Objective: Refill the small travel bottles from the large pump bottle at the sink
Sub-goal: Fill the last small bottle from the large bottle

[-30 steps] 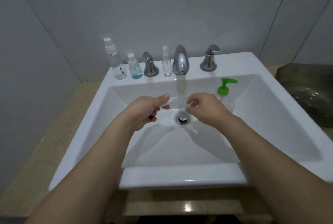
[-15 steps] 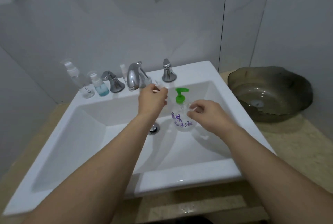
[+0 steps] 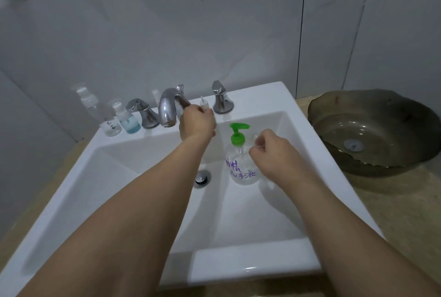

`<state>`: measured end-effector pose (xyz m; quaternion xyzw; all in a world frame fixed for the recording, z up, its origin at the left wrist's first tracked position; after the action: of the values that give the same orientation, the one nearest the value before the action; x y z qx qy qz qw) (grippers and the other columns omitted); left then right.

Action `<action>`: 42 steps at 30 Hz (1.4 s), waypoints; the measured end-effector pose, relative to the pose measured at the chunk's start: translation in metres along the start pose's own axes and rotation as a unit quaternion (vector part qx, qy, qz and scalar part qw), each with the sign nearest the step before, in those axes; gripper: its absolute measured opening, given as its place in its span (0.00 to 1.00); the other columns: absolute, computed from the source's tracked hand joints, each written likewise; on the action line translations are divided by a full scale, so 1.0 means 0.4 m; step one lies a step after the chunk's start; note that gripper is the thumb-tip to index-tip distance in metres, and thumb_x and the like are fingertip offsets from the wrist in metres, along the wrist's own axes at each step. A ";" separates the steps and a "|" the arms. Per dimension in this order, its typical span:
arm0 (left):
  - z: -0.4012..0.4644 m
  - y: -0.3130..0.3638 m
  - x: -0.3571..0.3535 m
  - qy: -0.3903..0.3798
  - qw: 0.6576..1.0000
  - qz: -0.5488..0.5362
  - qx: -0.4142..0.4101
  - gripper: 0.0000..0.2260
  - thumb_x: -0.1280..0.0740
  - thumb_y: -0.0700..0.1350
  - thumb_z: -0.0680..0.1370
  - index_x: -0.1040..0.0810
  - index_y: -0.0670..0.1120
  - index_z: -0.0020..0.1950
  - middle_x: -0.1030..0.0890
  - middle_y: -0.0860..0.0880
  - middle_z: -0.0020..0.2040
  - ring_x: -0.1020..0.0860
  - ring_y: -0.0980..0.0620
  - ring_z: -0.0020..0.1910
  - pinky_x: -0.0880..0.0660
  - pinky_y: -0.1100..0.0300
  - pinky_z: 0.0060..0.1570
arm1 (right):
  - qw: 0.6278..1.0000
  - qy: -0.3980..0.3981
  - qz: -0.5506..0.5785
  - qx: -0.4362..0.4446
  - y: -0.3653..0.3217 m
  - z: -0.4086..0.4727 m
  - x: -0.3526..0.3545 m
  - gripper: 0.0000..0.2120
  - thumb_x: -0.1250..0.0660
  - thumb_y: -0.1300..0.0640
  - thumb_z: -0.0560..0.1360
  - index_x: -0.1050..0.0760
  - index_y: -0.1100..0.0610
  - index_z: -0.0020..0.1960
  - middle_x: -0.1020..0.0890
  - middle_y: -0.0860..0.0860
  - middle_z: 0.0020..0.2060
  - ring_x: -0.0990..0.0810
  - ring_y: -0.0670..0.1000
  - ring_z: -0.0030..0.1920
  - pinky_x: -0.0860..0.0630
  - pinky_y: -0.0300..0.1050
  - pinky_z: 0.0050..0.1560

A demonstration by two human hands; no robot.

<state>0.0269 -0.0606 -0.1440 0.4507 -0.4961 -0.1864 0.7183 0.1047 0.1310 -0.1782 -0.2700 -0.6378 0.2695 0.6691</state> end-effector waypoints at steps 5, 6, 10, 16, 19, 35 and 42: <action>-0.033 0.010 0.012 -0.023 0.999 -0.034 0.004 0.11 0.39 0.50 0.78 0.26 0.43 0.44 0.20 0.44 0.34 0.22 0.47 0.24 0.18 0.49 0.34 | 1.000 0.009 -0.006 -0.016 0.005 0.011 0.010 0.09 0.39 0.52 0.75 0.28 0.55 0.52 0.20 0.53 0.50 0.23 0.58 0.50 0.25 0.48 0.49; -0.052 0.006 0.017 -0.026 0.998 -0.051 0.005 0.09 0.40 0.49 0.78 0.27 0.44 0.49 0.20 0.43 0.36 0.23 0.47 0.25 0.19 0.52 0.32 | 1.000 0.012 -0.006 -0.018 0.006 0.015 0.011 0.09 0.38 0.52 0.75 0.28 0.54 0.52 0.20 0.53 0.50 0.23 0.58 0.49 0.25 0.48 0.48; -0.117 -0.031 0.012 -0.032 0.997 -0.073 -0.002 0.08 0.44 0.45 0.73 0.28 0.43 0.44 0.21 0.40 0.41 0.25 0.44 0.34 0.21 0.46 0.38 | 0.999 0.034 0.013 -0.016 0.006 0.026 0.016 0.07 0.36 0.53 0.73 0.25 0.54 0.49 0.19 0.52 0.47 0.22 0.57 0.48 0.24 0.47 0.48; -0.136 0.039 -0.075 -0.210 0.964 -0.058 0.151 0.10 0.47 0.48 0.80 0.29 0.45 0.51 0.27 0.44 0.46 0.31 0.47 0.44 0.36 0.58 0.37 | 0.998 0.056 0.027 -0.010 0.003 0.032 0.023 0.08 0.35 0.54 0.72 0.23 0.54 0.50 0.18 0.51 0.47 0.21 0.56 0.48 0.23 0.49 0.50; -0.138 0.065 -0.093 -0.244 0.955 -0.041 0.161 0.07 0.48 0.46 0.80 0.32 0.45 0.50 0.29 0.44 0.47 0.32 0.47 0.45 0.39 0.57 0.36 | 0.998 0.055 0.035 0.000 -0.002 0.037 0.023 0.09 0.34 0.54 0.72 0.23 0.53 0.52 0.18 0.51 0.48 0.20 0.56 0.48 0.22 0.49 0.51; -0.132 0.084 -0.135 -0.241 0.946 0.213 0.029 0.14 0.41 0.31 0.78 0.24 0.34 0.62 0.23 0.37 0.62 0.24 0.40 0.61 0.27 0.52 0.58 | 0.996 0.071 0.021 0.046 -0.010 0.049 0.026 0.10 0.34 0.58 0.71 0.21 0.56 0.52 0.19 0.52 0.43 0.22 0.55 0.45 0.23 0.49 0.47; -0.134 0.077 -0.135 -0.275 0.957 0.046 0.084 0.13 0.47 0.38 0.82 0.26 0.35 0.56 0.23 0.35 0.54 0.25 0.38 0.57 0.29 0.56 0.44 | 0.997 0.060 0.022 0.044 -0.005 0.051 0.019 0.06 0.34 0.57 0.71 0.23 0.52 0.48 0.23 0.48 0.38 0.24 0.52 0.42 0.25 0.46 0.44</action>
<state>0.0448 0.0189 -0.1532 0.4177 -0.7084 -0.2274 0.5216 0.0847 0.1353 -0.1704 -0.2699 -0.5776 0.2954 0.7115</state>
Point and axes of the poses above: each hand's wrist, its own z-axis towards the middle knuckle, its own x-axis out of the back of the hand, y = z × x, the point moved 5 cm from there along z, towards the middle knuckle
